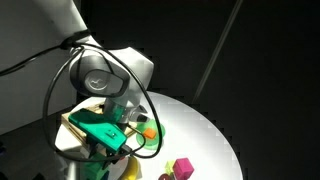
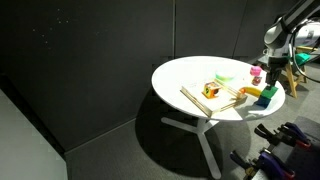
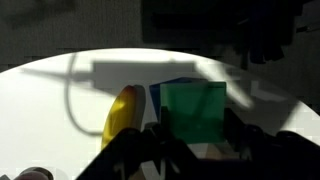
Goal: Take the green block from the bowl and put it on the blue block
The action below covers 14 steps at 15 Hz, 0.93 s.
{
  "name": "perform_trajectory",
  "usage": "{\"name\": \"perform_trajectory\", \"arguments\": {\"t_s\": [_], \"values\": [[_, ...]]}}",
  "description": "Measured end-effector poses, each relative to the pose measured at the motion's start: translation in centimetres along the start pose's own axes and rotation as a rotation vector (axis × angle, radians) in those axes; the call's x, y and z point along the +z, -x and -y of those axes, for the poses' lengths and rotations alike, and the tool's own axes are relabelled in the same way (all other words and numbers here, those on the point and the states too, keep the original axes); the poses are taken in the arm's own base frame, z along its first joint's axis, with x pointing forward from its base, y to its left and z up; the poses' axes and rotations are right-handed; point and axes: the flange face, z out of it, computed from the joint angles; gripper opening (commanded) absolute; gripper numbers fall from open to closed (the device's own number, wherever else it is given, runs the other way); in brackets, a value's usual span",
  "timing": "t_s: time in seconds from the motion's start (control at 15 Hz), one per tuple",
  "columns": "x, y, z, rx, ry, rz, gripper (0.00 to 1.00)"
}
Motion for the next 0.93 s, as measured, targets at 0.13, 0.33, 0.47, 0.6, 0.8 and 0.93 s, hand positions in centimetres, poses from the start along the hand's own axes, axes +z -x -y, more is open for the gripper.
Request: {"name": "perform_trajectory", "arguments": {"t_s": [0.13, 0.33, 0.47, 0.6, 0.8, 0.93], "values": [[0.12, -0.15, -0.03, -0.001, 0.001, 0.002, 0.30], [0.36, -0.35, -0.13, -0.002, 0.002, 0.005, 0.30], [0.52, -0.47, -0.22, -0.002, 0.002, 0.008, 0.30], [0.65, -0.64, -0.34, -0.002, 0.003, 0.011, 0.30], [0.87, -0.85, -0.50, -0.002, 0.004, 0.015, 0.36], [1.01, -0.90, -0.52, -0.003, 0.003, 0.017, 0.79]]}}
